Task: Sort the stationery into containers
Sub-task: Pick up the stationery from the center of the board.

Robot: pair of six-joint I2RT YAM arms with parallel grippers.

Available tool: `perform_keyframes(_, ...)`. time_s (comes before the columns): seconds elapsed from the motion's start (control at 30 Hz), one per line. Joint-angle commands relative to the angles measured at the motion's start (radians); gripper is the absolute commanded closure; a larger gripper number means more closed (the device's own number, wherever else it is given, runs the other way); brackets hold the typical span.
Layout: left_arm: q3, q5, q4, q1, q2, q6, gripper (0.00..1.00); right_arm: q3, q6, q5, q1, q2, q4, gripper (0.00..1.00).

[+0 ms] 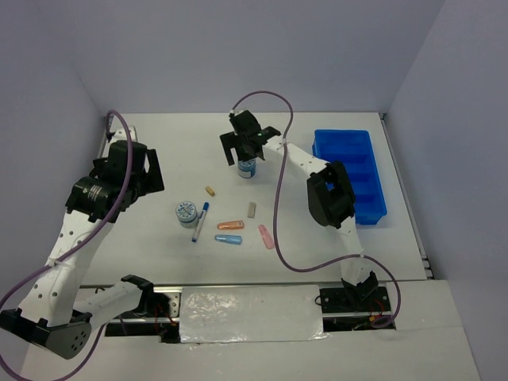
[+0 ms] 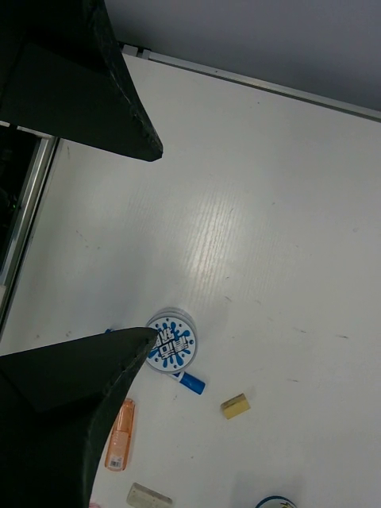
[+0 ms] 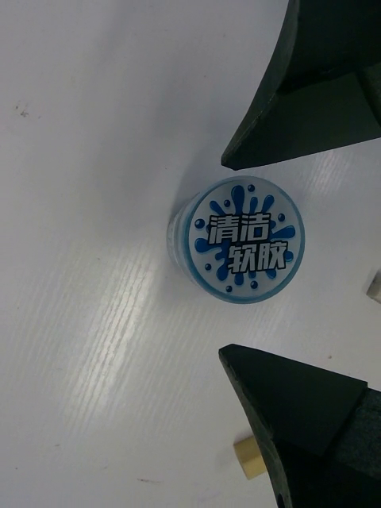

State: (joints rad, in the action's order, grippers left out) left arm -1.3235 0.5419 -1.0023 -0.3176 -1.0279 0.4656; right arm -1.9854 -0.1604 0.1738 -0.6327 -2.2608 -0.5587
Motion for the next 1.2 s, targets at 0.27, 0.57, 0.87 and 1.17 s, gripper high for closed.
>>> perform_keyframes(0.27, 0.018, 0.033, 0.022, -0.005, 0.023, -0.036, 0.01, 0.028, 0.007, 0.001, -0.015, 0.086, 0.060, 0.00)
perform_keyframes(0.57, 0.024, 0.029, 0.014, -0.005, 0.028, -0.035, 0.01, 0.011, 0.009, 0.029, -0.002, 0.001, 0.028, 0.00)
perform_keyframes(0.87, 0.032, 0.024, 0.017, -0.005, 0.025, -0.035, 0.01, 0.057, 0.015, -0.019, 0.007, -0.017, 0.052, 0.22)
perform_keyframes(1.17, 0.024, 0.023, 0.028, -0.003, 0.014, -0.038, 0.01, 0.075, 0.004, 0.003, 0.080, 0.208, 0.058, 0.69)
